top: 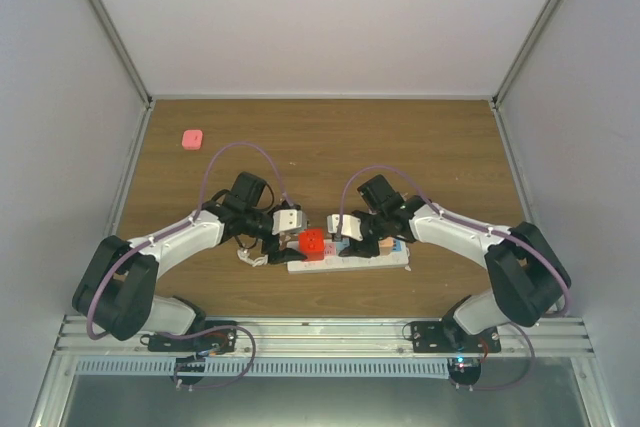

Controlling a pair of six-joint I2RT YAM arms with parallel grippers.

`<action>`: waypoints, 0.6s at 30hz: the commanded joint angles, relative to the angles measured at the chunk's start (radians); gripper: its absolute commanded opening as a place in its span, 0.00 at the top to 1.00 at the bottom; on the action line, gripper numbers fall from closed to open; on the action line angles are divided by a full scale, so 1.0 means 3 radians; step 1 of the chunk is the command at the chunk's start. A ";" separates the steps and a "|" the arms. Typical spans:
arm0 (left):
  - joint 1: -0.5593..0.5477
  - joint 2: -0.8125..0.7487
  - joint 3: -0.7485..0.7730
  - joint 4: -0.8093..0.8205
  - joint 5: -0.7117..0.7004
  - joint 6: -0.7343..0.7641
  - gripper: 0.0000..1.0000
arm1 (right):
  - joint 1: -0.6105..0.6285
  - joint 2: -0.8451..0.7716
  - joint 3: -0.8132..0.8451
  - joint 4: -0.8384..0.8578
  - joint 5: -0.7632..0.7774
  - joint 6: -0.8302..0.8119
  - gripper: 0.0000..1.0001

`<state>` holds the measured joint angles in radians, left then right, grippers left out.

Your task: Pull the plug off the socket

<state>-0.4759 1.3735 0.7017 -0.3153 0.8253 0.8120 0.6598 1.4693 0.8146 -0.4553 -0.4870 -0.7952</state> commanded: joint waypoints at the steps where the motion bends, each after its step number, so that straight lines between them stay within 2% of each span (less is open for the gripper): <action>1: -0.0071 0.0043 -0.0042 0.0311 -0.0095 0.0044 0.06 | 0.0045 0.0101 -0.0031 0.0088 0.0083 0.0029 0.52; 12: -0.0100 0.0238 -0.0069 0.0452 -0.0180 0.0003 0.12 | 0.0054 0.0197 -0.0005 0.0129 0.0056 0.0119 0.73; 18: -0.0096 0.0284 -0.0103 0.0559 -0.0270 0.0022 0.16 | 0.0088 0.0298 0.0026 0.0248 0.0180 0.0221 0.79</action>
<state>-0.4980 1.4479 0.6884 -0.2203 0.7582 0.8124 0.6685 1.5085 0.8154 -0.4446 -0.4835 -0.7528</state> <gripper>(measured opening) 0.857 0.290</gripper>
